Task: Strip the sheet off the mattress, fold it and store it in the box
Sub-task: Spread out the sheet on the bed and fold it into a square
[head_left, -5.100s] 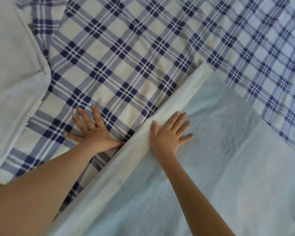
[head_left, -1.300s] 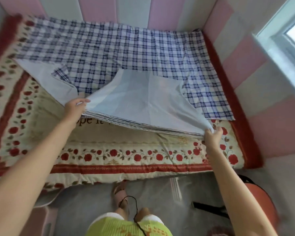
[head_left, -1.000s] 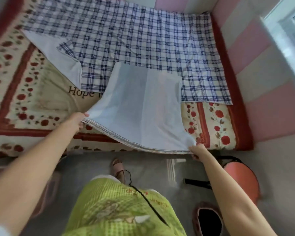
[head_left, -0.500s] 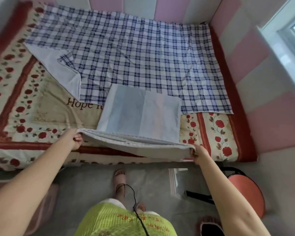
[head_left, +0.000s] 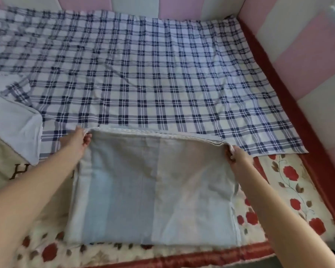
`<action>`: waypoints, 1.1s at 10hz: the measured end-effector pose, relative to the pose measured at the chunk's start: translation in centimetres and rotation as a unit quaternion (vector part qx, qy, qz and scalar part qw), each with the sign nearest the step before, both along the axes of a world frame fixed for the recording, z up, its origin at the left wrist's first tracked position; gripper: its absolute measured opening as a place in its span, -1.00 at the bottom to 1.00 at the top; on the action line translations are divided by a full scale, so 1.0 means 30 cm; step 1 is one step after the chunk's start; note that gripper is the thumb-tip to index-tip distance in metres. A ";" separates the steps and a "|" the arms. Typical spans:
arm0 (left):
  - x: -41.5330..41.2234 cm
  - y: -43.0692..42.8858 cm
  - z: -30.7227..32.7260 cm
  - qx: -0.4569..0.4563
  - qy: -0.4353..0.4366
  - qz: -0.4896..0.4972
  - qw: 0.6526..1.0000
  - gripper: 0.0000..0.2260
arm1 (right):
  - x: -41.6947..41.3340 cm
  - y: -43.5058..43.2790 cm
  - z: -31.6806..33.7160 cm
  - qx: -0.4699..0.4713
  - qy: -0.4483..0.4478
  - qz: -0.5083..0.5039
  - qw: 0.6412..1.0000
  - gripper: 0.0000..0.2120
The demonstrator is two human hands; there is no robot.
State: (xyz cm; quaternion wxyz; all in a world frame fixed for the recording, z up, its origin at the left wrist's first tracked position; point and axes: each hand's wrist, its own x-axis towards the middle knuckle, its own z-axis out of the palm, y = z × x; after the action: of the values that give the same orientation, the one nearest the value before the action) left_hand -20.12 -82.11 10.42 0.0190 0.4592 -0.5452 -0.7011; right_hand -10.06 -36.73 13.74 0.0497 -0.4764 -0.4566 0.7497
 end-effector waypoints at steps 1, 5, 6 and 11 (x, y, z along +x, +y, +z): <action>-0.122 0.030 -0.233 -0.043 0.032 -0.032 0.998 -0.73 | -0.172 0.032 -0.263 0.082 -0.013 0.011 0.996 -0.72; -0.209 0.089 -0.601 -0.368 -0.067 -0.165 0.913 -0.68 | -0.358 0.003 -0.653 0.357 -0.172 0.107 0.912 -0.71; -0.225 0.134 -0.555 -0.378 -0.035 -0.120 0.917 -0.86 | -0.401 0.024 -0.626 0.339 -0.170 0.028 0.925 -0.73; 0.012 0.397 -0.624 -0.604 0.030 -0.668 0.433 -0.28 | -0.243 -0.206 -0.772 0.678 0.162 0.668 0.262 -0.39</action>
State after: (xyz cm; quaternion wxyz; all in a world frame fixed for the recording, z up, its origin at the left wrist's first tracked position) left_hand -19.76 -70.19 -8.31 -0.1663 -0.1980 -0.9660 -0.0006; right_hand -17.34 -42.90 -9.43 -0.0907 0.3354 -0.9377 -0.0025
